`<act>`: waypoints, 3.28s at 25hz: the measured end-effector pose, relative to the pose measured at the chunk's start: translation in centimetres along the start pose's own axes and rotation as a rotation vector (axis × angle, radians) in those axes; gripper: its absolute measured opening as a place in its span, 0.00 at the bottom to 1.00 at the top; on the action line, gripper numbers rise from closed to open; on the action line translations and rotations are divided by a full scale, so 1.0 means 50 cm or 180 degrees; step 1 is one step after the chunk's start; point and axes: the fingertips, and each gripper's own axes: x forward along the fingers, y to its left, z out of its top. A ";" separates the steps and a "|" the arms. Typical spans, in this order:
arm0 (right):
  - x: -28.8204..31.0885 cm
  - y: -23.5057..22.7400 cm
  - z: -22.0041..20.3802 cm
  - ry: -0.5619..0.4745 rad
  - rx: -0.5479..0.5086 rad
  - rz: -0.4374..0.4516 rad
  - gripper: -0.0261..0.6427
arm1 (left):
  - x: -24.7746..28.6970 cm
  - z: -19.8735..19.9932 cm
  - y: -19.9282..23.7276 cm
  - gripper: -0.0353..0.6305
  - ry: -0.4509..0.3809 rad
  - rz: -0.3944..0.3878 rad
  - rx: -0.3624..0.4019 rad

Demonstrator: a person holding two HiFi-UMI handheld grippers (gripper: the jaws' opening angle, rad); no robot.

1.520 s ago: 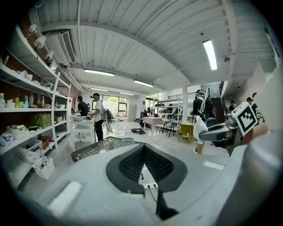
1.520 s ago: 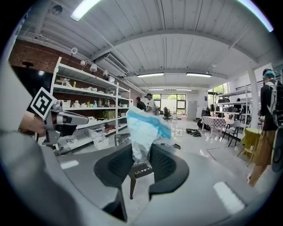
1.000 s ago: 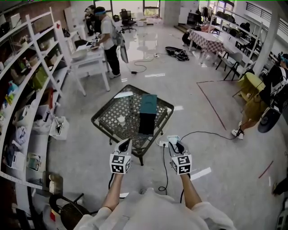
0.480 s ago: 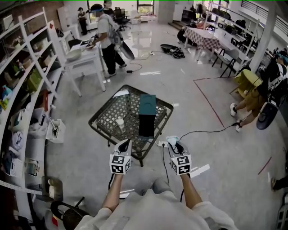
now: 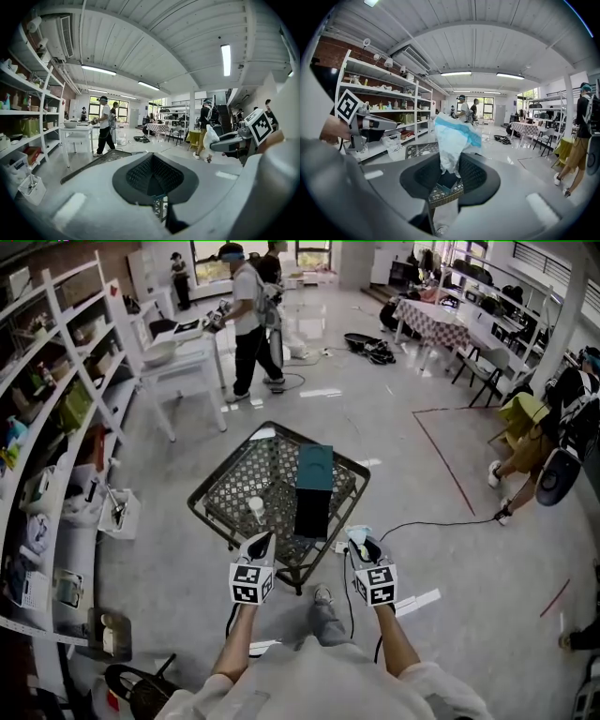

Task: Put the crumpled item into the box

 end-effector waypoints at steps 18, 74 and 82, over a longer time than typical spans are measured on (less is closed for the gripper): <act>0.330 -0.160 0.142 -0.0096 -0.0097 0.0366 0.19 | 0.283 0.127 0.152 0.06 -0.0022 0.0357 -0.0020; 0.543 -0.071 -0.151 0.1127 0.0152 0.0739 0.19 | 0.446 -0.168 0.245 0.06 0.0908 0.0089 -0.0495; 0.546 0.006 -0.237 0.1485 -0.0621 0.1123 0.19 | 0.426 -0.220 0.253 0.06 0.1002 0.0103 -0.0610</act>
